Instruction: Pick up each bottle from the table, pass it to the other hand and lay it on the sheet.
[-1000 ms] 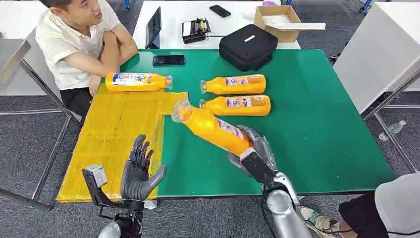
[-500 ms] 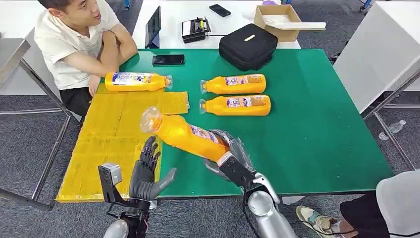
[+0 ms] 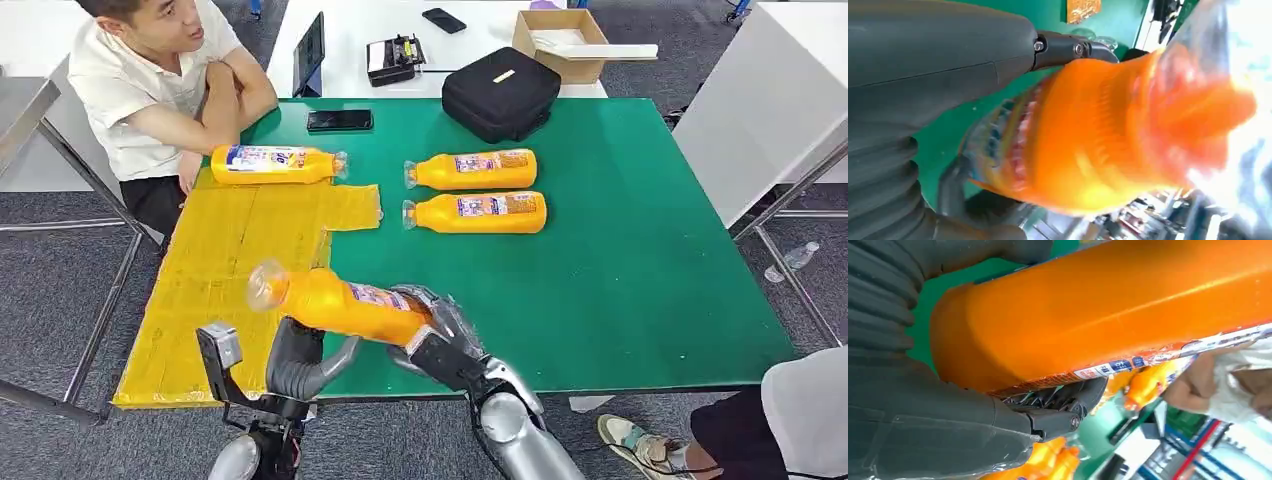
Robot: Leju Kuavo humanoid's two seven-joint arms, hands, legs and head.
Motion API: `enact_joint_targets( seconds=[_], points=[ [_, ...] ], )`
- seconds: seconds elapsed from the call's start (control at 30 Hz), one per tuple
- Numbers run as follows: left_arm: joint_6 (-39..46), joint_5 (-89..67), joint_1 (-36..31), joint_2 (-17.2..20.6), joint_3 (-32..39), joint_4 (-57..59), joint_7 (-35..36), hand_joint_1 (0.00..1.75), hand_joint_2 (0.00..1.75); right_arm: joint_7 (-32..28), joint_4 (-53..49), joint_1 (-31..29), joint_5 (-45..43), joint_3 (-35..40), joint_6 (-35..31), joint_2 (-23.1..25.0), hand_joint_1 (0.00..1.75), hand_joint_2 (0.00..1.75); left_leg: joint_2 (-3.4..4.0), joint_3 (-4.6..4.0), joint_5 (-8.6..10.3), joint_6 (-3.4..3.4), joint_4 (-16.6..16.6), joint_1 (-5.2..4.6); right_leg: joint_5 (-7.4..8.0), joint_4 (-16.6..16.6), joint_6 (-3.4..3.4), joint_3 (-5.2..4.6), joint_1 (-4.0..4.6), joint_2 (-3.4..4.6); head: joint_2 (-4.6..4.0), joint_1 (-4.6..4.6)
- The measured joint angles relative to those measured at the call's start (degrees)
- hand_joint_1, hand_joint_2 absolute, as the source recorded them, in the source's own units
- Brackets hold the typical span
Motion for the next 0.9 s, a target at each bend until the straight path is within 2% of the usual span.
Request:
enact_joint_targets(
  seconds=[0.13,0.4,0.43,0.47,0.63,0.9],
  points=[
    [-1.38,6.33,-1.78,0.00,0.00,2.76,0.42,0.00,1.75,-3.40,4.43,-2.57,0.41,1.64,-2.06,0.31,1.75,1.75,-0.01,0.00,0.02,0.01,0.00,0.00,0.01,0.00,0.01,0.01,0.00,0.00,0.00,0.02],
    [0.91,6.64,-4.19,-0.04,0.02,6.21,-0.59,0.00,1.75,-3.35,8.70,-4.19,1.55,2.36,-4.02,2.21,1.75,1.75,-0.01,-0.02,0.05,-0.03,0.00,0.00,0.01,0.01,0.01,-0.01,0.00,0.00,0.00,0.02],
    [1.02,7.00,-4.45,-0.07,0.02,6.58,-0.52,0.21,1.75,-3.35,8.99,-4.33,1.57,2.45,-4.02,2.29,1.75,1.75,-0.01,-0.02,0.05,-0.03,0.00,0.00,0.01,0.01,0.01,-0.01,0.00,0.00,0.00,0.02],
    [1.15,8.13,-4.82,-0.07,0.07,7.13,-0.21,1.75,1.75,-3.35,9.41,-4.62,1.75,2.56,-4.02,2.38,1.75,1.75,-0.01,-0.03,0.05,-0.03,0.00,0.00,0.01,0.01,0.01,-0.02,0.00,0.00,0.00,0.04],
    [2.24,10.51,-6.66,-0.17,0.55,10.17,-1.56,1.75,1.75,-3.70,12.40,-5.77,1.42,2.58,-3.96,3.21,1.75,1.75,-0.01,-0.03,0.06,-0.03,0.00,0.00,0.02,0.01,0.01,-0.03,0.00,0.00,0.00,0.04],
    [9.20,6.90,-6.88,-0.22,-0.04,10.19,-6.40,1.75,1.75,-3.75,14.87,-5.17,0.57,2.03,-4.09,4.85,1.75,1.75,0.08,-0.05,0.06,-0.03,0.01,0.00,0.02,0.01,0.01,-0.12,0.00,0.01,0.00,0.02]
  ],
)
